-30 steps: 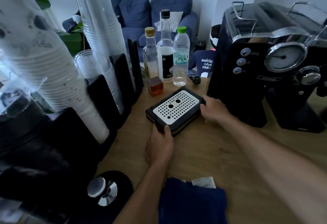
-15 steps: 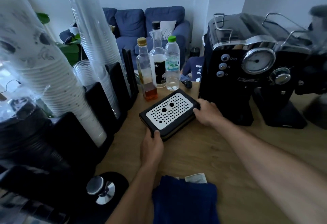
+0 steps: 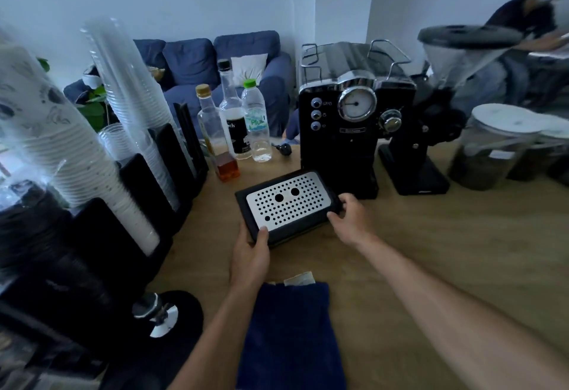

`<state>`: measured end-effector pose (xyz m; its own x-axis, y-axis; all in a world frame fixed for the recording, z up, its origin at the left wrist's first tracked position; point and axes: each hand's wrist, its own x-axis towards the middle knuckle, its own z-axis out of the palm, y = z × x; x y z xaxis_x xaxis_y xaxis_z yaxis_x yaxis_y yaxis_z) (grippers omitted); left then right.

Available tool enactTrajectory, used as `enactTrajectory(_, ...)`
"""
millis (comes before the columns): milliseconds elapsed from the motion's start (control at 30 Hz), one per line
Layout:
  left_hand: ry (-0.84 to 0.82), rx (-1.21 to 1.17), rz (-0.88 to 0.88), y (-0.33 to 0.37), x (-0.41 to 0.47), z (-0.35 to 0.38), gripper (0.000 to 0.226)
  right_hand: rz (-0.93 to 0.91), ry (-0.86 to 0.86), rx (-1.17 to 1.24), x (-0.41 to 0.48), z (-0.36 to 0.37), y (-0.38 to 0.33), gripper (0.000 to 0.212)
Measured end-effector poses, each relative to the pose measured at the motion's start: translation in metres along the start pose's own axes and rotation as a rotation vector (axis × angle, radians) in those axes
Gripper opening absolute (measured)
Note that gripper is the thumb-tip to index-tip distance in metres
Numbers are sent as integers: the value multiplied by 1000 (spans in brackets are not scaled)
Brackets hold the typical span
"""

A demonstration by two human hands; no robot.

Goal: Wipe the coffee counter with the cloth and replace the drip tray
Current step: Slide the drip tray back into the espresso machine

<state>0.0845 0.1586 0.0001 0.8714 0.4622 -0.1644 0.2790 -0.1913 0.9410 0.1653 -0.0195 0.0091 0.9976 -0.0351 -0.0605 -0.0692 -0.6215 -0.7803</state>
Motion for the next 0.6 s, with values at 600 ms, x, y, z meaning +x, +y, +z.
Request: enactTrajectory(600,-292,142,198,12,8,91,72,199,231,251,-5,-39,98,82)
